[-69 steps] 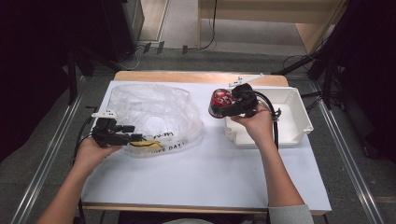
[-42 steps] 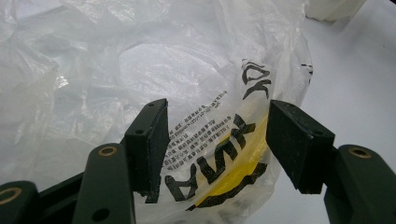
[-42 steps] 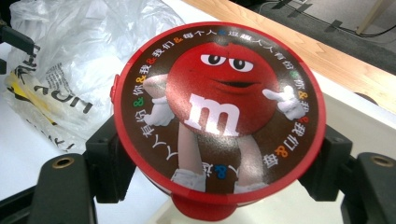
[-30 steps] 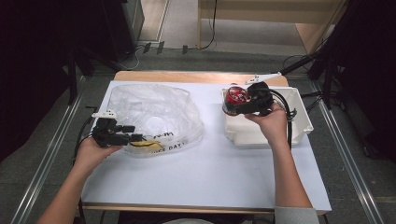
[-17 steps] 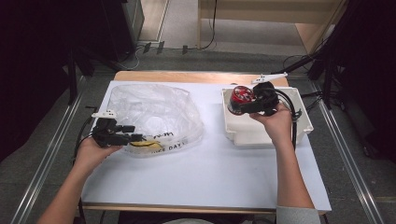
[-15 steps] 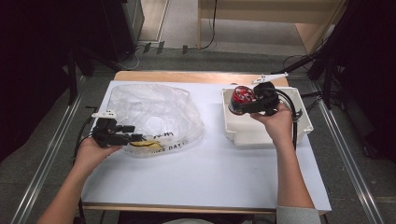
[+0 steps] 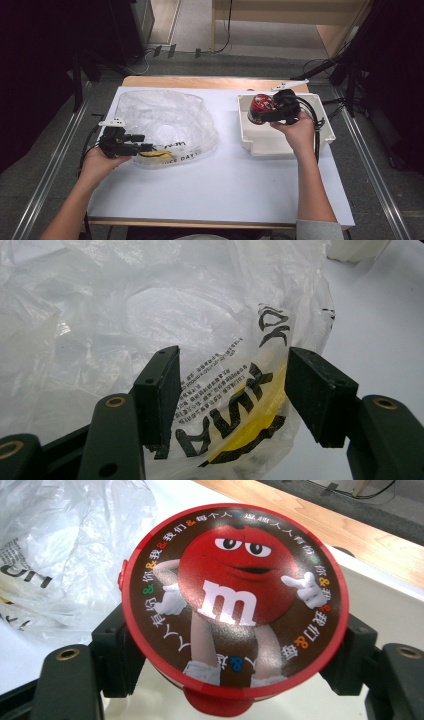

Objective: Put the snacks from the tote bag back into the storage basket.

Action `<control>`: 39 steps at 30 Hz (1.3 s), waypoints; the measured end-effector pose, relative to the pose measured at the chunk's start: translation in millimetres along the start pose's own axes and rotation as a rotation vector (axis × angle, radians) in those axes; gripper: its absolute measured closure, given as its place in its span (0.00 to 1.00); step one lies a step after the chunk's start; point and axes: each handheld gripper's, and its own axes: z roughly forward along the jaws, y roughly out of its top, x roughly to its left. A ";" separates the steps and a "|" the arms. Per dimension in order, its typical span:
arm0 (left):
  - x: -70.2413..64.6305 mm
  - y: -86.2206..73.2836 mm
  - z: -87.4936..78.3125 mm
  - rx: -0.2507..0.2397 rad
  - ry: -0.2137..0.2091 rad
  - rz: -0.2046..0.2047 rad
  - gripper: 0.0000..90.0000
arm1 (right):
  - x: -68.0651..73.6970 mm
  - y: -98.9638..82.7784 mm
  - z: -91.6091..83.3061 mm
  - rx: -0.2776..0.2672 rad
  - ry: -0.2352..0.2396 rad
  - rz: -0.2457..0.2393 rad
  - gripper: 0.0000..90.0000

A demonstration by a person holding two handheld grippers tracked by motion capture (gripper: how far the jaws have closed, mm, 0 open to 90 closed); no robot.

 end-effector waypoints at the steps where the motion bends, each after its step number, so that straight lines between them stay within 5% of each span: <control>1: 0.0 0.0 0.1 0.000 0.000 0.000 0.45 | -0.8 -0.4 0.2 -0.003 -0.003 0.001 0.29; 39: -1.9 -1.0 3.1 0.002 -0.005 0.006 0.45 | -35.8 -14.4 32.2 0.031 -0.089 0.083 0.29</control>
